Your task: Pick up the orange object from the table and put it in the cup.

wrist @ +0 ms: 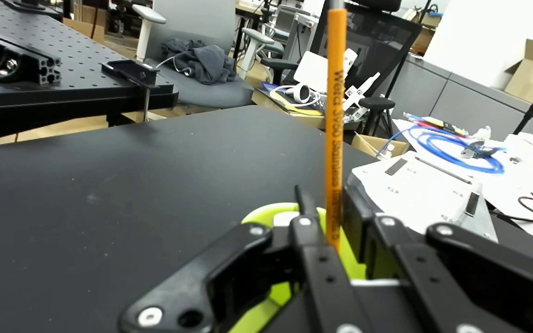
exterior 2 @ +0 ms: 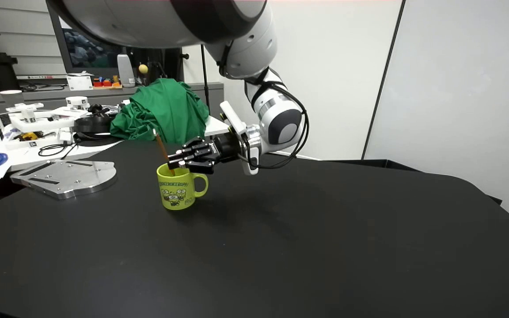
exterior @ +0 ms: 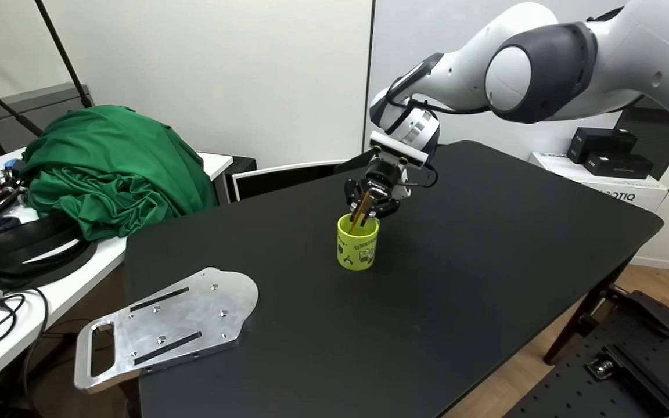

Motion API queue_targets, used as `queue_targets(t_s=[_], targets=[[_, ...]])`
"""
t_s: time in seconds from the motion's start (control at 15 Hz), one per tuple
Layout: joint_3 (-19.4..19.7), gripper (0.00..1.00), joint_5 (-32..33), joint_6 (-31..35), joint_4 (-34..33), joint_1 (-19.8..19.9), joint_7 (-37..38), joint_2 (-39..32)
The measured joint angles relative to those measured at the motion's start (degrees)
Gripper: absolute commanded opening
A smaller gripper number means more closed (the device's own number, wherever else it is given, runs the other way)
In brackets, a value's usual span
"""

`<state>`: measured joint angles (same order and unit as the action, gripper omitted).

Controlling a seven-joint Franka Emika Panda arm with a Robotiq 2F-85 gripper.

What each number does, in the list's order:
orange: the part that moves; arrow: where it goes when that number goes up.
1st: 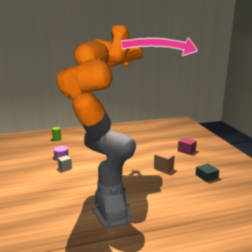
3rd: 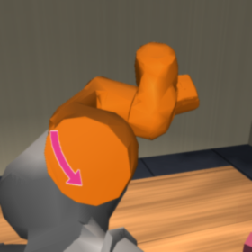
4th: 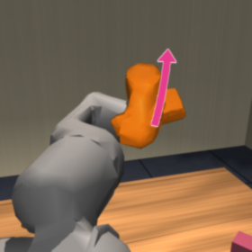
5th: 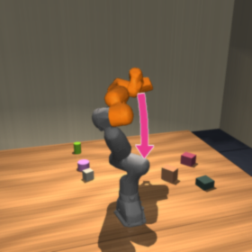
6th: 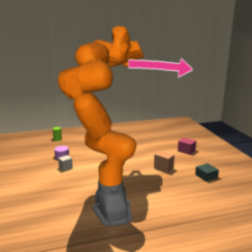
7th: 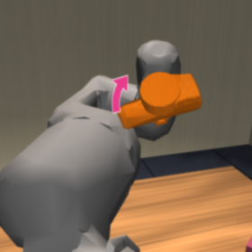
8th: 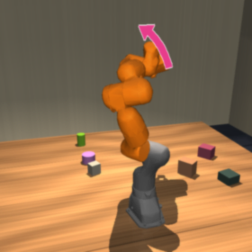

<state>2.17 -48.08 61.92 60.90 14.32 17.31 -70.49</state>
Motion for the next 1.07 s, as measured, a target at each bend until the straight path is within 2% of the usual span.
queue_targets(t_s=[0.4,0.47,1.07], targets=[[0.0,0.95,0.0,-0.9,-1.2,0.0,0.4,0.0],[0.0,0.99,0.0,-1.1,-1.5,0.0,0.4,0.0],[-0.8,1.0,-0.5,-5.3,-3.9,0.0,0.4,1.2]])
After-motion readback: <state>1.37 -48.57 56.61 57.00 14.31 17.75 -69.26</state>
